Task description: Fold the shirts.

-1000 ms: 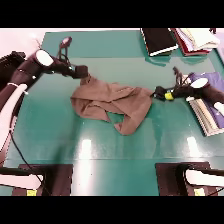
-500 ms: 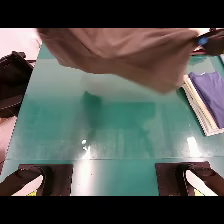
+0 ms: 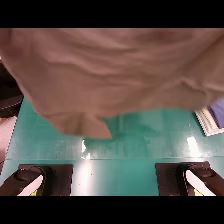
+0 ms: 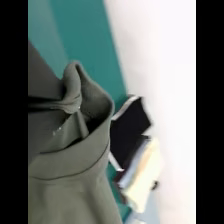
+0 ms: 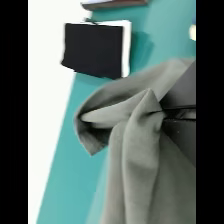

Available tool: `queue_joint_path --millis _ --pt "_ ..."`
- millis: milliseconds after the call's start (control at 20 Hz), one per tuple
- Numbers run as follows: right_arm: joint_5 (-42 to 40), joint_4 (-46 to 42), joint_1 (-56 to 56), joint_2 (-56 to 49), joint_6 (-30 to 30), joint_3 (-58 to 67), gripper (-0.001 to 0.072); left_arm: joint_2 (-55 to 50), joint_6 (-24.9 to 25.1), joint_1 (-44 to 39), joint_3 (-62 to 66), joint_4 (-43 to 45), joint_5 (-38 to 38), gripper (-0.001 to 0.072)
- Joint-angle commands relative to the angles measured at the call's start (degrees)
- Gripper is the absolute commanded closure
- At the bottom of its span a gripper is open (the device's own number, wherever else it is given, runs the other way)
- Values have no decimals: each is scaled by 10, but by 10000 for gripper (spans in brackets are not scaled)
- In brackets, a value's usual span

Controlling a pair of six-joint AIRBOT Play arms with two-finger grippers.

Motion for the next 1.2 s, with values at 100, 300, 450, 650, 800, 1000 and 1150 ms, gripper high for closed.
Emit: queue_joint_path --millis 100,300,450,650,800,1000,1150 --pt "63 -6 21 -136 23 -72 695 -113 0 0 -124 48 -63 682" --pt "29 -5 56 -275 23 -182 694 -239 -1 1 -261 56 23 683" --pt "-27 -4 59 -355 29 -190 691 -328 -23 16 -258 61 82 636" --pt "8 24 34 -407 28 -114 236 -349 -82 84 -210 42 65 210" --pt "32 93 3 -383 7 -111 273 -329 -50 142 -199 22 -54 210" --pt "23 145 -14 -291 -17 -207 273 -236 -35 172 -357 22 -78 210" --pt "-2 145 -12 -224 -17 -279 273 -160 -37 171 -519 -3 -43 210"
